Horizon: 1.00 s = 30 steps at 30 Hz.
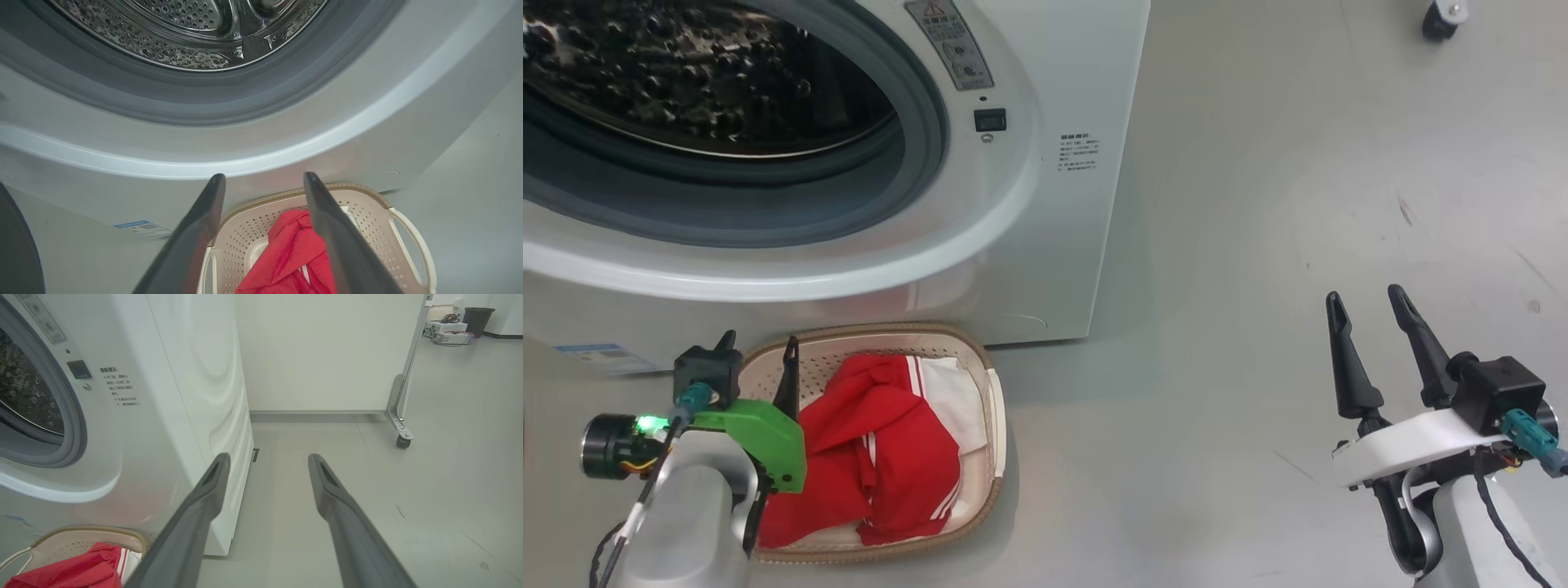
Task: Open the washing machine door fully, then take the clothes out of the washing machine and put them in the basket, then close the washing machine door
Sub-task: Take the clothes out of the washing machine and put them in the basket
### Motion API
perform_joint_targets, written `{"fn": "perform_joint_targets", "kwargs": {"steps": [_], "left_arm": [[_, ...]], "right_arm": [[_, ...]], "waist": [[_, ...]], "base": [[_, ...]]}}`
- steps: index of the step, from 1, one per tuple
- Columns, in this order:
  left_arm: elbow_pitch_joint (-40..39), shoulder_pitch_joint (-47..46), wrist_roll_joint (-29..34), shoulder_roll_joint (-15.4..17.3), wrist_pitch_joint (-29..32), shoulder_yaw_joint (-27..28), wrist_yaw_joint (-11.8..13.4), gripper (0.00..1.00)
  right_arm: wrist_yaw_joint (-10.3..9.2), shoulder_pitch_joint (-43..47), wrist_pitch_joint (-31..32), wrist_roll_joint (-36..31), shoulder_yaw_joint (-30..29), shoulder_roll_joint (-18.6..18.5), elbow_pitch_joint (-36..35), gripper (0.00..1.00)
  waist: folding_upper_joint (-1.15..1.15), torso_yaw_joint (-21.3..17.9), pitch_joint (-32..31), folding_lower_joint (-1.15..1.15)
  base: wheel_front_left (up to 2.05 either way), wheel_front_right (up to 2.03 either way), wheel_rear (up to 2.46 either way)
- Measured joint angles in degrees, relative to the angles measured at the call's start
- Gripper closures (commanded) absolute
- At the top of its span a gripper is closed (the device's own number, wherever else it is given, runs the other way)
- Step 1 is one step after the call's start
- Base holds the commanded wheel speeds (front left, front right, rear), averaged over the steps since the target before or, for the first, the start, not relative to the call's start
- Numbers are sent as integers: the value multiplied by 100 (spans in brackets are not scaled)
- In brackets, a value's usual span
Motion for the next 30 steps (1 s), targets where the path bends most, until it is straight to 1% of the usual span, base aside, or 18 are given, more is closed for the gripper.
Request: {"fn": "perform_joint_targets", "kwargs": {"steps": [2,7,14,19,22,30], "left_arm": [[-393,133,74,7,0,-99,-1,0],[-917,458,94,9,0,-111,-51,0],[-1567,944,10,27,-7,110,-14,0],[-2039,1349,-68,7,-8,238,13,0],[-2297,1566,-229,-38,-8,301,13,0],[-2781,2198,-304,-119,-8,304,5,0]], "right_arm": [[0,136,0,11,3,12,21,0],[0,311,0,49,69,30,19,0],[0,592,0,51,97,37,18,0],[1,751,0,51,123,36,2,0],[0,830,0,49,122,33,-18,0],[0,1005,0,48,89,24,-145,0]], "waist": [[0,79,-223,0],[0,218,-576,0],[0,397,-1012,0],[0,491,-1264,0],[0,526,-1397,0],[0,551,-1619,0]], "base": [[0,0,0],[0,0,0],[0,0,0],[0,0,0],[0,0,0],[0,0,0]]}}
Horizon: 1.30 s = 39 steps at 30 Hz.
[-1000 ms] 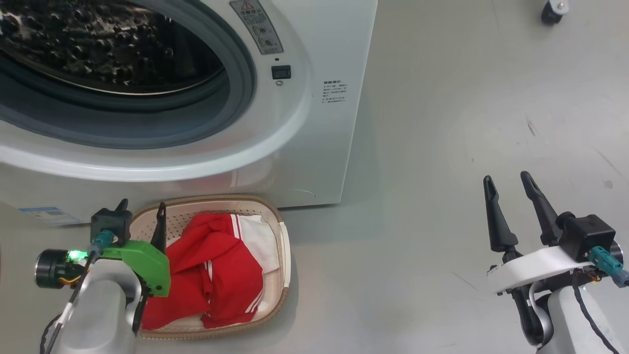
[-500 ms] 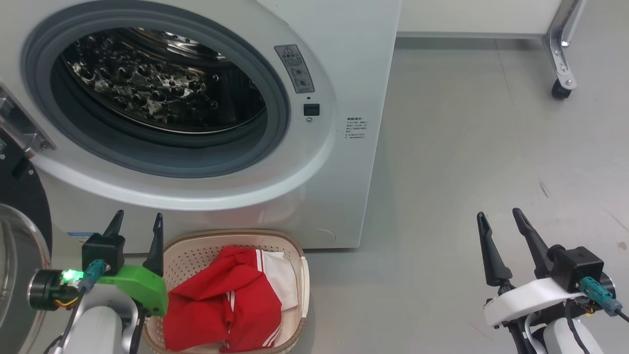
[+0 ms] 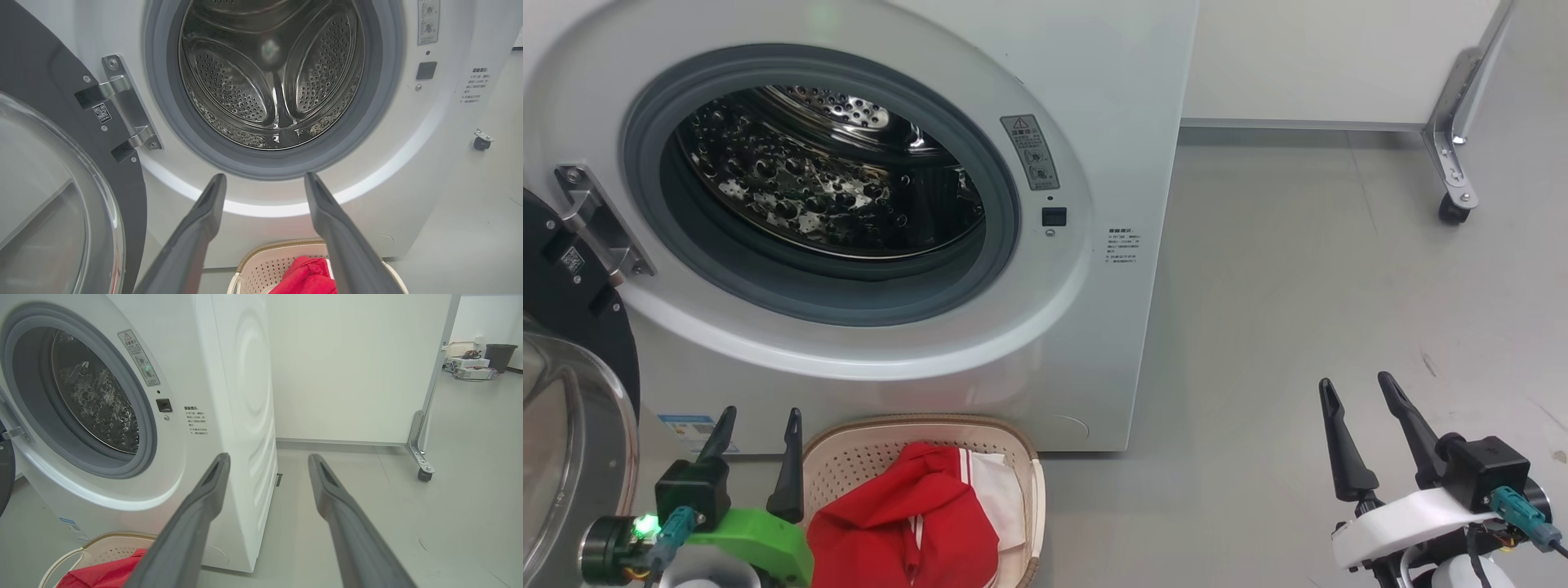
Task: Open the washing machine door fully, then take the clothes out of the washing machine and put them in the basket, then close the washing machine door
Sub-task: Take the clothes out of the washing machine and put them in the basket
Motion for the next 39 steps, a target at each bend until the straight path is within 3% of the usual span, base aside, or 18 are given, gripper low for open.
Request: {"fn": "perform_joint_targets", "kwargs": {"steps": [39], "left_arm": [[-1100,758,-291,-66,-1,-34,-74,0]], "right_arm": [[0,213,0,-10,-21,-14,-176,0]], "waist": [[0,-34,-68,0]], "base": [[0,0,0]]}}
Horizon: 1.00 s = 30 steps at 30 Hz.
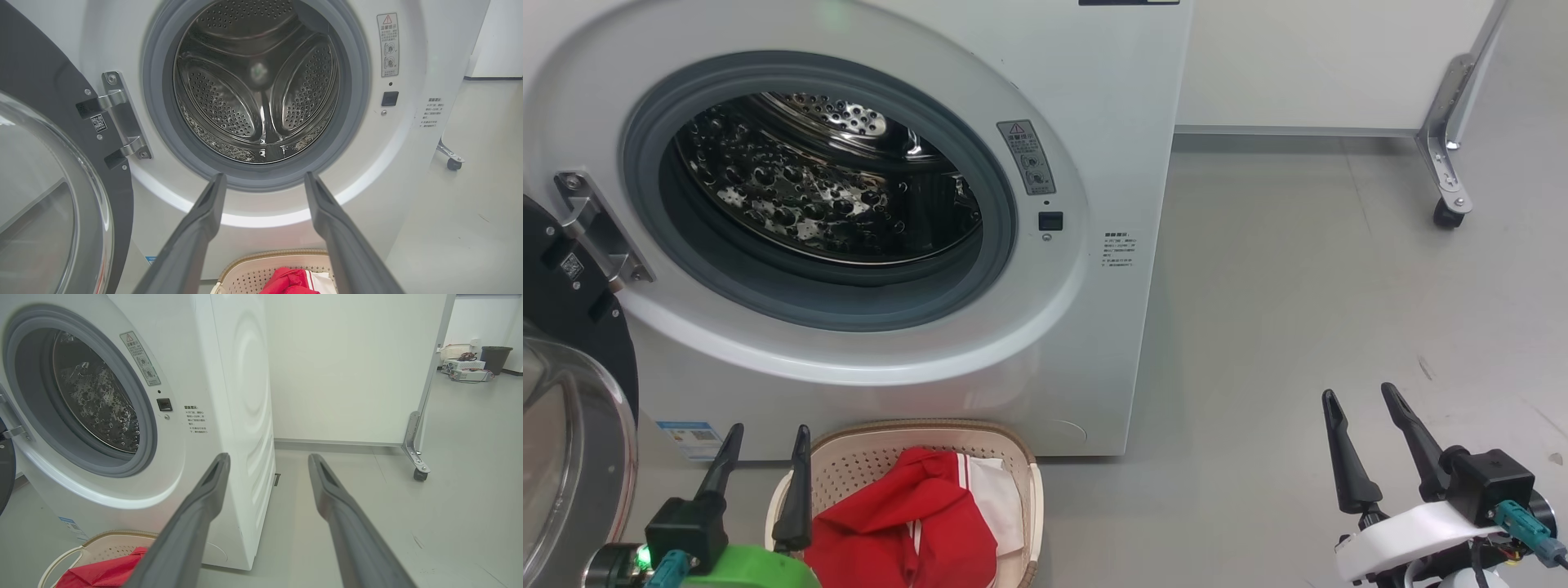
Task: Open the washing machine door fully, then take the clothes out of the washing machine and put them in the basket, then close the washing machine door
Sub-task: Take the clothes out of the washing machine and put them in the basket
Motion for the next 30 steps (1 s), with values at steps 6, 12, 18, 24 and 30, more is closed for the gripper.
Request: {"fn": "perform_joint_targets", "kwargs": {"steps": [6,12,18,24,30], "left_arm": [[-19,64,-1,-1,1,-4,-1,0],[-58,81,-37,-4,1,-16,-1,0],[-109,90,-44,-5,1,-36,-1,0],[-141,109,-44,-8,1,-46,-27,0],[-166,115,-44,-9,1,-30,-23,0]], "right_arm": [[1,0,0,0,4,0,-16,0],[0,0,0,-1,5,0,-19,0],[0,0,0,-1,5,1,-20,0],[0,0,0,-1,5,1,-20,0],[0,0,0,0,5,0,-20,0]], "waist": [[0,-15,7,0],[0,-36,11,0],[0,-56,10,0],[0,-58,12,0],[0,-46,20,0]], "base": [[0,0,0],[0,0,0],[0,0,0],[0,0,0],[-11,11,0]]}}
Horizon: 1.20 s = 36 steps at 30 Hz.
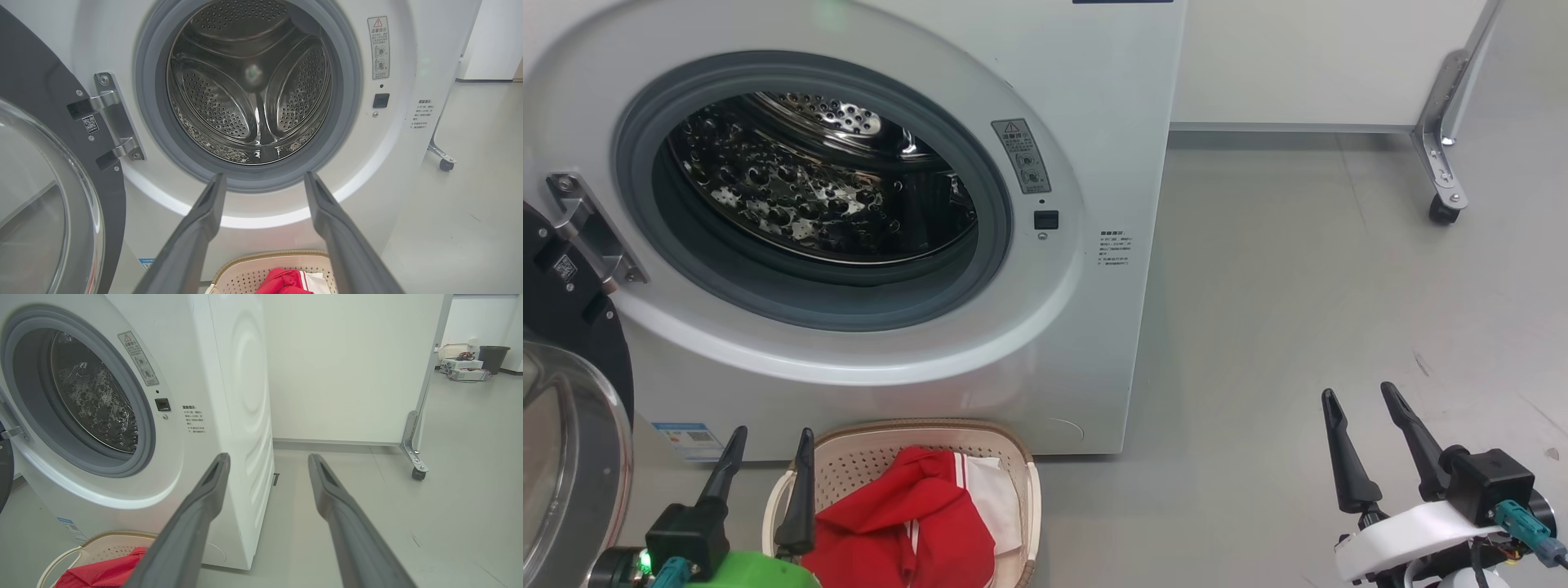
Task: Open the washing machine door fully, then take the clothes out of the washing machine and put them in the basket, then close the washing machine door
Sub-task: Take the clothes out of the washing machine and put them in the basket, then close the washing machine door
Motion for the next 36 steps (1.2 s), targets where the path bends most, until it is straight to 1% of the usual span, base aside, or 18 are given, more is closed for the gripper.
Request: {"fn": "perform_joint_targets", "kwargs": {"steps": [9,12,18,32,36], "left_arm": [[-26,5,-5,-1,0,-3,1,0],[-41,6,12,-2,0,-15,44,0],[-51,7,12,-2,0,-16,47,0],[-67,8,47,-4,-1,-43,51,0],[-185,10,31,-5,-7,-49,51,0]], "right_arm": [[0,0,0,0,4,0,0,0],[0,0,0,0,11,0,0,0],[0,0,0,0,26,0,3,0],[0,-1,0,0,60,0,18,0],[1,-1,0,0,65,-1,31,0]], "waist": [[0,10,1,0],[0,9,2,0],[0,5,4,0],[0,20,-14,0],[0,32,-7,0]], "base": [[-40,40,0],[-64,64,0],[-82,82,0],[-124,124,0],[-142,143,0]]}}
